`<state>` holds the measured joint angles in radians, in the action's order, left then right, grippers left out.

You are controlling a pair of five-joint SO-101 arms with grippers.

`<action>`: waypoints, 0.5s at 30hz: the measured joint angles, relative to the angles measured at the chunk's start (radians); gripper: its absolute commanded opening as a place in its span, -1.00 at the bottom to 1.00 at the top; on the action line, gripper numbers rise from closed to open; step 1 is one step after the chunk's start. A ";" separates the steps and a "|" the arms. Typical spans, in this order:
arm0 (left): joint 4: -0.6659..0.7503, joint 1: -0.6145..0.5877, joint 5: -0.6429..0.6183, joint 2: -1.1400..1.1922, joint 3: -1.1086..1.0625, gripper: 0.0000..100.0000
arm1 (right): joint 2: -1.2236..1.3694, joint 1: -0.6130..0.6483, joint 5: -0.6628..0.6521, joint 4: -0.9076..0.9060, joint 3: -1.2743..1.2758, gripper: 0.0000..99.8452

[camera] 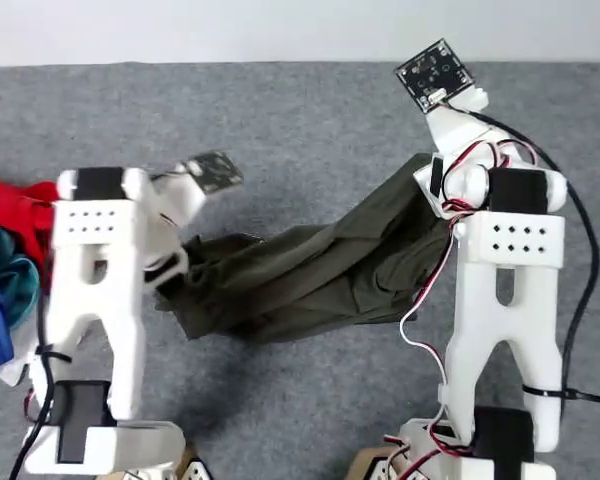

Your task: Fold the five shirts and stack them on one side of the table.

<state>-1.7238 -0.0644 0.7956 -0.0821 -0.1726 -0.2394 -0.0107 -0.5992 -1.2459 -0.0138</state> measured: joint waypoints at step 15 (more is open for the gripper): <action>0.084 0.058 0.011 0.121 -0.081 -0.64 | 0.000 0.000 0.000 0.000 0.000 -0.98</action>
<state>-1.6395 -0.0061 0.8063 0.0391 -0.2539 -0.2394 -0.0107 -0.5992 -1.2459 -0.0138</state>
